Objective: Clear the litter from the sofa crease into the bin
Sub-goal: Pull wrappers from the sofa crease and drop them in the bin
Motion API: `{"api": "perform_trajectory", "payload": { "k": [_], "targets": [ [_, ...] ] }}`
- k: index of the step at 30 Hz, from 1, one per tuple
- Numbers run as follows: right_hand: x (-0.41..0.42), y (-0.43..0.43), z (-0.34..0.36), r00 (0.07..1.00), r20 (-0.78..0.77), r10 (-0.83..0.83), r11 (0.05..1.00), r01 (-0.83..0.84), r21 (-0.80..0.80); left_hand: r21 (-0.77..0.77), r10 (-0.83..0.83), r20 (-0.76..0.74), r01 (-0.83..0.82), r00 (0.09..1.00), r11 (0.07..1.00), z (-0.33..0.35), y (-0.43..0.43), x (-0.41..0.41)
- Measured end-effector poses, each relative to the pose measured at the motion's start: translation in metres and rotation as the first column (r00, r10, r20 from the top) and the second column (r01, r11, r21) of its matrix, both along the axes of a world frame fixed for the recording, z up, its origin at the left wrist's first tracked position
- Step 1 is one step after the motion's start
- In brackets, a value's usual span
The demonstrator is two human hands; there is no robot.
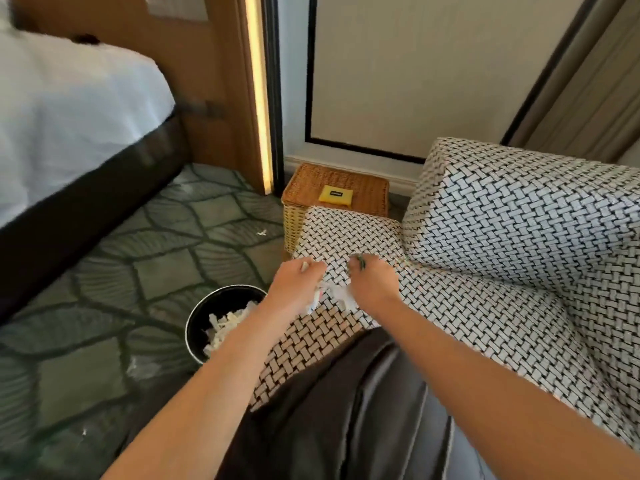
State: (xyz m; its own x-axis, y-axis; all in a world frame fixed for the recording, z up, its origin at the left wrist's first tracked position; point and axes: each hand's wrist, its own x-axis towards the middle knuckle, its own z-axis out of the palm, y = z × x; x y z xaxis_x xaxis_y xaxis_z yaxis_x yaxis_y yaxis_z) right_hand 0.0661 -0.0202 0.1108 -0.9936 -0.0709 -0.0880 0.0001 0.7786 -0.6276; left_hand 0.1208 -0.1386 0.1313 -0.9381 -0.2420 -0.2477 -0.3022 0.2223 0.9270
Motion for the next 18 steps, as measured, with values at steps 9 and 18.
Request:
{"api": "perform_trajectory", "payload": {
  "k": [9, 18],
  "targets": [
    [-0.016, -0.133, -0.078, 0.967, 0.193, 0.168, 0.985, -0.170, -0.006, 0.012, 0.364, 0.207, -0.375, 0.908, 0.927, -0.104, -0.129, -0.016],
    [-0.048, -0.203, -0.164, 0.914, 0.351, 0.202, 0.970, -0.236, 0.057, -0.154, 0.434, 0.357, -0.407, 0.827, 0.901, -0.195, -0.187, -0.057]
  ]
}}
